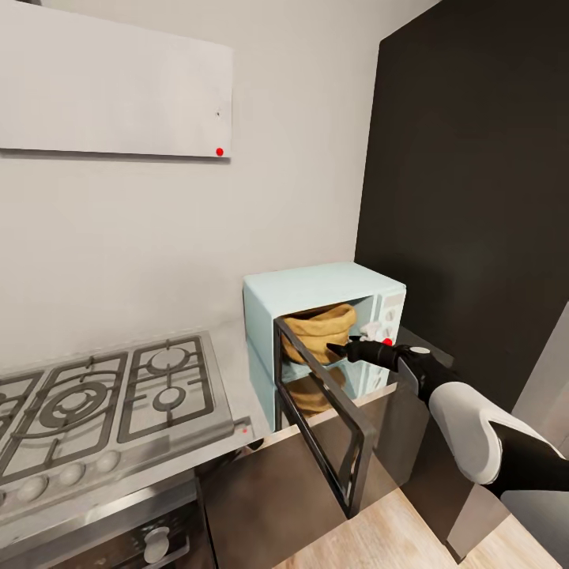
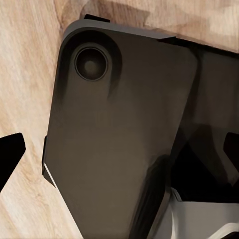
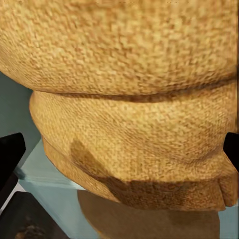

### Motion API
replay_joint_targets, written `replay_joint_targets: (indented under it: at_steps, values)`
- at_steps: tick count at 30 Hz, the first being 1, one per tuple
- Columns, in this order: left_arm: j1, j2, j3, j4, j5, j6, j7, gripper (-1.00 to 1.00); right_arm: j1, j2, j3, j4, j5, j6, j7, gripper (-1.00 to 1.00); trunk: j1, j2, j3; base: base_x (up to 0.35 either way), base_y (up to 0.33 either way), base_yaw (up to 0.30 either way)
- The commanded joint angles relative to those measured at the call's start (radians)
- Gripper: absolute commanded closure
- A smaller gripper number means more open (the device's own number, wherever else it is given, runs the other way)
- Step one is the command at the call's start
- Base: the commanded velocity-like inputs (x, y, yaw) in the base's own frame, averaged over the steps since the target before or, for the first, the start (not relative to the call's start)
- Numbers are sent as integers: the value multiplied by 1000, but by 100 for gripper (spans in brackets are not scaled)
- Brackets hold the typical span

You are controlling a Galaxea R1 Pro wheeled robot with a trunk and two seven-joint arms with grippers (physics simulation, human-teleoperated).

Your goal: In the kitchen, take the popcorn bag from the countertop, put it into the microwave, and heat it until the popcorn is cooked so the cooked popcorn ends up inside the bag.

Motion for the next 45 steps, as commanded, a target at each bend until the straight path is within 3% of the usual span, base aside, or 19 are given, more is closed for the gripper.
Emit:
replay_joint_targets:
  at_steps: [1, 45]
  values:
    - [0, 0, 1, -1, 6, -1, 0, -100, -1, 0, -9, -2, 9, 1, 4, -100, 0, -1, -1, 0, 0, 0]
    - [0, 1, 1, -1, 6, -1, 0, -100, -1, 40, -6, 5, 20, 2, 13, -100, 0, -1, -1, 94, 0, 0]
